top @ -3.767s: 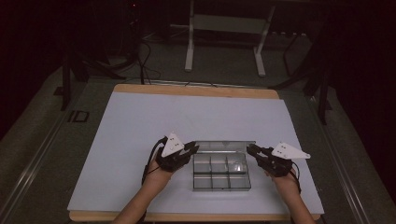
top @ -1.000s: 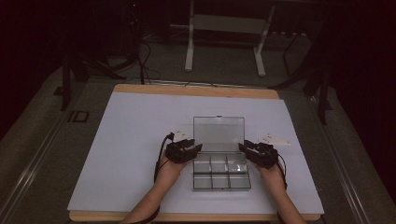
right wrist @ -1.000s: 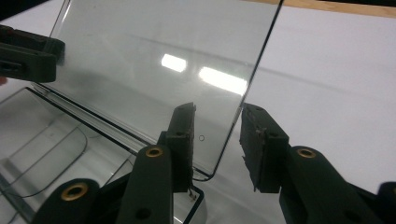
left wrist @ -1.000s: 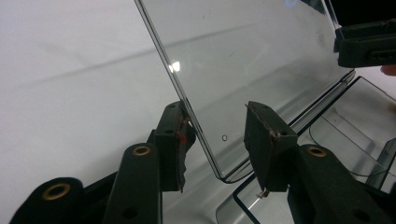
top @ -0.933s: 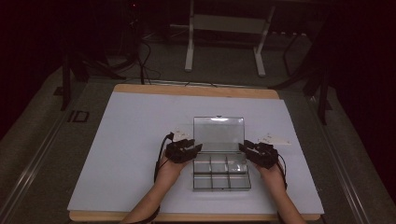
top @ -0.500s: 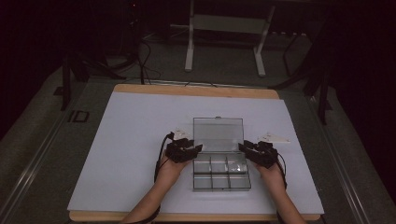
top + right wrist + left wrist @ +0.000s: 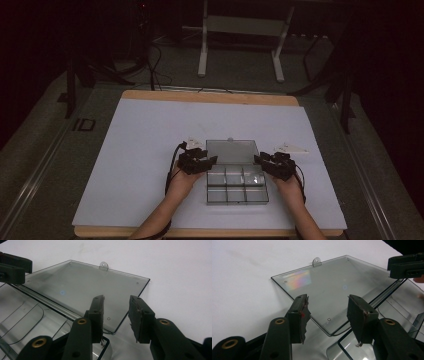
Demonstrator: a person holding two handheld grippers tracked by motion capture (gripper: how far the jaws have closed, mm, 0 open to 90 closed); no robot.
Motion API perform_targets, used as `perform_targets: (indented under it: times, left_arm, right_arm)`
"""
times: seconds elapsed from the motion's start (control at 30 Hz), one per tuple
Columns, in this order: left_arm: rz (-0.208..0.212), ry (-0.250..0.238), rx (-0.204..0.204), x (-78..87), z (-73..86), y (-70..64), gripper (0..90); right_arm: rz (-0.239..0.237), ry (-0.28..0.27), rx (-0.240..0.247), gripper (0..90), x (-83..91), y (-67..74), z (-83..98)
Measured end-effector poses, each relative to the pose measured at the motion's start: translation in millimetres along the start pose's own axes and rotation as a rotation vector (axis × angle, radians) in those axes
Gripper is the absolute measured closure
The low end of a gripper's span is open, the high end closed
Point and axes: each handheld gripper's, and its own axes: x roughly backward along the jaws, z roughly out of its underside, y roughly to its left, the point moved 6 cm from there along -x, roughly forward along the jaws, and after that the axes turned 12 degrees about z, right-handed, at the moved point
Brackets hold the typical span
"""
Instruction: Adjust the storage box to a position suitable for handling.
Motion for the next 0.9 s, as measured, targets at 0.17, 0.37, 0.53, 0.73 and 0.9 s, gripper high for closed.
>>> perform_targets:
  times: [0.17,0.37,0.53,0.73,0.9]
  left_arm:
    - [0.008,-0.011,-0.019,3.7,-1.4,-3.7,49.6]
    - [0.014,-0.013,-0.032,9.9,-4.1,-7.4,47.7]
    - [0.022,-0.016,-0.058,18.2,-6.6,-14.4,46.1]
    - [0.027,-0.010,-0.069,22.4,-3.4,-17.7,42.5]
    - [0.025,-0.013,-0.084,28.1,-0.9,-20.4,39.5]
  right_arm:
    - [0.006,-0.007,0.011,61.1,2.5,-0.9,-1.8]
    - [0.005,-0.020,0.019,57.6,8.3,-3.4,-5.9]
    - [-0.006,-0.028,0.036,52.1,13.9,-4.8,-8.0]
    - [-0.025,-0.039,0.045,45.0,20.9,-6.5,-9.2]
    - [-0.026,-0.052,0.076,36.8,26.1,-6.5,-8.9]
